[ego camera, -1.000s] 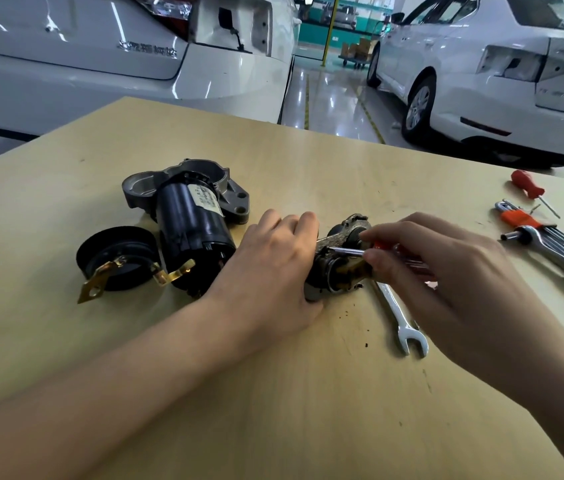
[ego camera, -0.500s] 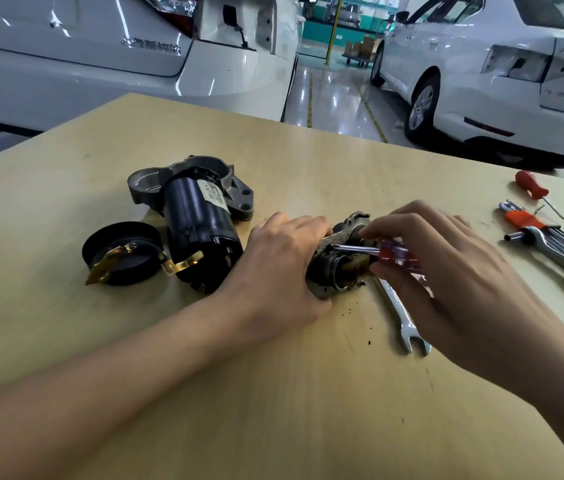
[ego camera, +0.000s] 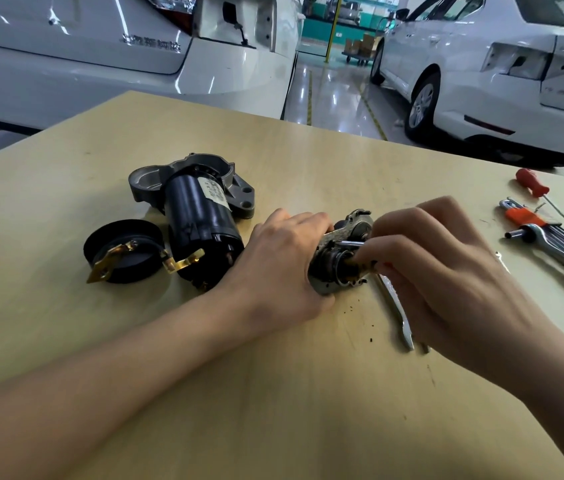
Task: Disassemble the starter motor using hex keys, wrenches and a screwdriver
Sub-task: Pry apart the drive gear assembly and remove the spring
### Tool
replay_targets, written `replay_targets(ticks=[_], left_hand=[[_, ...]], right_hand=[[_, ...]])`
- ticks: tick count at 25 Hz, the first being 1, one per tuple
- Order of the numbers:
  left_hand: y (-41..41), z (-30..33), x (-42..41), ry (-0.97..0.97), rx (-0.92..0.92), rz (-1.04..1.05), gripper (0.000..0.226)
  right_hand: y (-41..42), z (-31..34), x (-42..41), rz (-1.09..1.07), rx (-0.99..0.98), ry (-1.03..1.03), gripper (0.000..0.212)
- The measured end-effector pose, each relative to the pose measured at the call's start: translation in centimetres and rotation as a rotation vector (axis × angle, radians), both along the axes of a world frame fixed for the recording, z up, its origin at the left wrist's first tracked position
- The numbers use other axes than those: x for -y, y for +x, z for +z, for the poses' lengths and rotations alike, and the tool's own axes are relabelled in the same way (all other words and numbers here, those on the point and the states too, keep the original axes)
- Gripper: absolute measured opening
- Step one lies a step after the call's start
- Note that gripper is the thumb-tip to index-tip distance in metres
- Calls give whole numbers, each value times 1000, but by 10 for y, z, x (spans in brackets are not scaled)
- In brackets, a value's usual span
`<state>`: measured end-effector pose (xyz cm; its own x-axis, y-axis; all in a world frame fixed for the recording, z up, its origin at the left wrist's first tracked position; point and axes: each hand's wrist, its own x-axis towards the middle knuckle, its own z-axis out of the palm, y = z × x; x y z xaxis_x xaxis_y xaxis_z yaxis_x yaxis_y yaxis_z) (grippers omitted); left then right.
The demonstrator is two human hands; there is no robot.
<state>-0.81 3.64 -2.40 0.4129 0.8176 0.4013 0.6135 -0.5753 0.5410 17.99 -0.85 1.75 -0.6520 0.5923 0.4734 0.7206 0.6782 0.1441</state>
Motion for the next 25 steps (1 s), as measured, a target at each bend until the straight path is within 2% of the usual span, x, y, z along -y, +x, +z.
replay_targets(ticks=[5,6,8,13,14,16,18,19,21,23,25], left_hand=[[1,0,0,1,-6,13,43],[1,0,1,10,-11,4,43],[1,-1,2,10,-7,-6,40],[11,-3,3,38,41,96,21],[12,-3,1,43,46,108,20],[10,-6,-1,46,49,114,26],[6,-9,-4,76,24,106,38],[5,-10,-4,95,7,92,43],[4,-11,-3,128,-21,82,48],[5,-11,-4,141,-30,77,51],[5,-10,-4,140,-27,83,52]], right_hand=[[0,-1,-2,-36,-432,-125,25],[-1,-1,-1,-31,-466,-143,18],[-9,-6,0,-45,-429,-169,12],[-47,-29,-5,-247,-229,43,35],[-50,-31,-5,-277,-239,36,38],[-45,-28,-2,-251,-405,-61,40],[-30,-24,12,-8,-516,-162,26],[-24,-25,23,160,-461,-265,14],[-19,-27,41,368,-205,-550,15],[-17,-31,42,368,-50,-665,18],[-13,-31,36,313,-64,-675,20]])
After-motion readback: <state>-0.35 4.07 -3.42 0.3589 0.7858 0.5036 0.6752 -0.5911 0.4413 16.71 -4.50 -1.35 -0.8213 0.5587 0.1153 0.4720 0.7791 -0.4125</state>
